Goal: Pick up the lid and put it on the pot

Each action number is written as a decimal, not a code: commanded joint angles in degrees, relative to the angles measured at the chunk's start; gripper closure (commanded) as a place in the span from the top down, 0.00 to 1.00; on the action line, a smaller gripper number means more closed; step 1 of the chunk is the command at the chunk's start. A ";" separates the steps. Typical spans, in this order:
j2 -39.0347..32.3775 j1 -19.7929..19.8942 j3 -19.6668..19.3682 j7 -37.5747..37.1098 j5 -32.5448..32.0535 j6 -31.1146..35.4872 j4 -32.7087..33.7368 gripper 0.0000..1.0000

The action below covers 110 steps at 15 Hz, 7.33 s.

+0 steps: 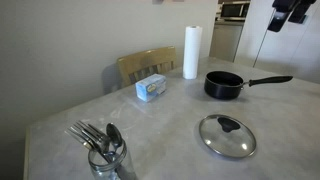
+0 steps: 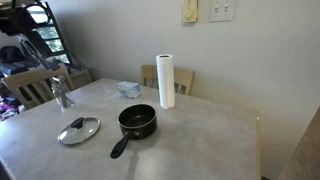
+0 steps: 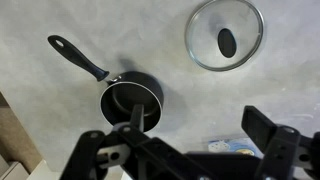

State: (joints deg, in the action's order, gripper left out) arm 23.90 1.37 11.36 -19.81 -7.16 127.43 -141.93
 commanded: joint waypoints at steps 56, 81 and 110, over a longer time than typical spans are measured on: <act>-44.81 -17.13 -14.23 23.20 -12.28 36.21 6.38 1.00; -43.15 -10.55 -4.86 22.96 3.61 24.89 8.16 1.00; -36.75 -9.90 -5.90 24.92 -2.98 18.86 8.46 0.14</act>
State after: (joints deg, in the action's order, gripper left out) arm -17.21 -8.79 6.03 3.69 -7.99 150.34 -133.73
